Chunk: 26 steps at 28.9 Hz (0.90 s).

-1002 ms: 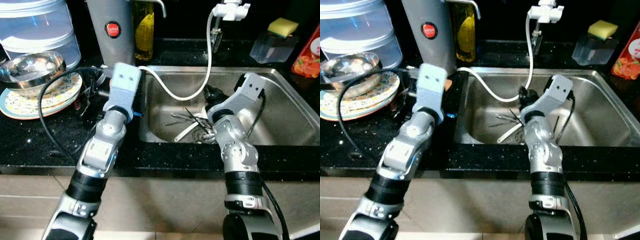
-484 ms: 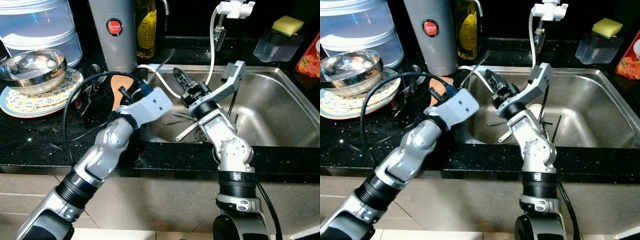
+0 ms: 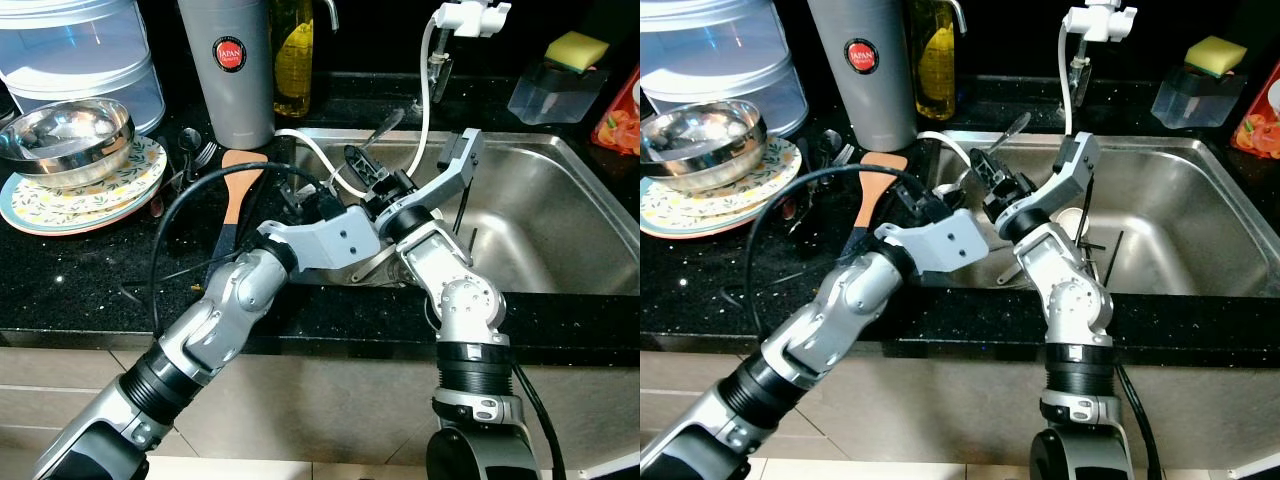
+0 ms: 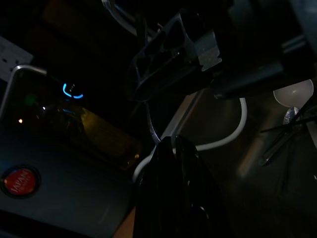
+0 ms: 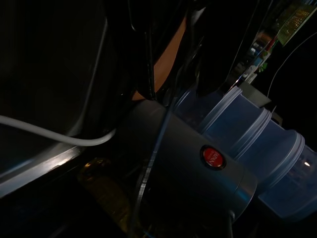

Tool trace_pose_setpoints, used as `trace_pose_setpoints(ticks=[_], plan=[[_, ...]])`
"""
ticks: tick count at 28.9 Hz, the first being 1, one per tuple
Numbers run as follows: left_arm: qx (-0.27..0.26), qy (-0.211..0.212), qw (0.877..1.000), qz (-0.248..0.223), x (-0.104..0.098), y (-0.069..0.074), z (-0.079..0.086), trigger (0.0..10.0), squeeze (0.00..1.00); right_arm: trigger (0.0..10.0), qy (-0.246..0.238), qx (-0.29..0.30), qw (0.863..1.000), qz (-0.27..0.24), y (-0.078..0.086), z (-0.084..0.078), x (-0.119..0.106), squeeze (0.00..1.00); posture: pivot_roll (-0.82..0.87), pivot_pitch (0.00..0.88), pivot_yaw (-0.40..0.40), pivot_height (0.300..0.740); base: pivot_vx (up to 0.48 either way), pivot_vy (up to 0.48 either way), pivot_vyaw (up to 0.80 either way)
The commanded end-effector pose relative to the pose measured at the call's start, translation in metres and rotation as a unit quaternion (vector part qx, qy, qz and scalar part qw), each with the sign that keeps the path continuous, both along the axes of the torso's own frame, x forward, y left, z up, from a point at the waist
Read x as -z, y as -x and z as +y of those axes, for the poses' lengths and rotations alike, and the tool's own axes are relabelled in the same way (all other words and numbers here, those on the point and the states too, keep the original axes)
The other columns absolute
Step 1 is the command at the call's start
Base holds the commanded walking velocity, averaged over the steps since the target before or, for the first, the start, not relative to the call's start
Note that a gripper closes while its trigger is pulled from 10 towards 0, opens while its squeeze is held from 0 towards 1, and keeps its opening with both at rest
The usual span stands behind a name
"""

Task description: Kitchen organization

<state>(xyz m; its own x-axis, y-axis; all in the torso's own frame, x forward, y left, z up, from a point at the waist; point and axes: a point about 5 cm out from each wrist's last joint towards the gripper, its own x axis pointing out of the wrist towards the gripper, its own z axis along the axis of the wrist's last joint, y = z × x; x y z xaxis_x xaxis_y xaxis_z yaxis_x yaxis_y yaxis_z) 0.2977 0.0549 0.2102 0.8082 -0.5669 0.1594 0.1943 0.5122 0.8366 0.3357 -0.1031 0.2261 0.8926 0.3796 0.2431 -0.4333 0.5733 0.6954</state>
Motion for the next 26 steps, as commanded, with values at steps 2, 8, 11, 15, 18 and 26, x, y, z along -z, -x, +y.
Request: trace_pose_setpoints(ticks=[2,8,11,15,18,26], plan=[[0.002,-0.009,1.0,-0.015,-0.001,0.001,0.0,10.0,0.0,10.0,0.0,-0.003,1.0,0.016,-0.002,0.0,0.004,0.0,0.15,0.0,-0.033,0.74,0.0,0.0,0.0],[0.014,-0.021,1.0,0.001,0.006,0.002,-0.001,10.0,0.0,6.2,-0.003,0.0,1.0,0.016,-0.002,-0.001,0.004,0.0,0.15,0.0,-0.034,0.74,0.0,0.0,0.0],[0.013,-0.021,1.0,0.012,0.01,0.002,-0.001,10.0,0.0,0.0,-0.014,0.0,1.0,0.007,-0.001,-0.003,0.001,0.0,0.15,0.0,-0.034,0.74,0.0,0.0,0.0],[0.008,-0.016,1.0,0.01,0.008,0.001,0.001,10.0,0.0,0.0,-0.017,-0.002,1.0,0.002,-0.001,-0.002,0.0,0.0,0.15,0.0,-0.033,0.74,0.0,0.0,0.0],[0.0,0.01,1.0,0.018,0.006,-0.002,0.004,10.0,1.0,0.0,-0.019,-0.003,1.0,0.003,0.0,-0.002,0.0,0.0,0.15,0.0,-0.033,0.74,0.0,0.0,0.0],[-0.003,0.07,0.997,0.024,-0.002,0.001,0.004,10.0,0.0,10.0,0.079,0.091,0.992,0.037,-0.011,-0.015,0.016,0.0,0.15,0.0,-0.033,0.74,0.0,0.0,0.0]])
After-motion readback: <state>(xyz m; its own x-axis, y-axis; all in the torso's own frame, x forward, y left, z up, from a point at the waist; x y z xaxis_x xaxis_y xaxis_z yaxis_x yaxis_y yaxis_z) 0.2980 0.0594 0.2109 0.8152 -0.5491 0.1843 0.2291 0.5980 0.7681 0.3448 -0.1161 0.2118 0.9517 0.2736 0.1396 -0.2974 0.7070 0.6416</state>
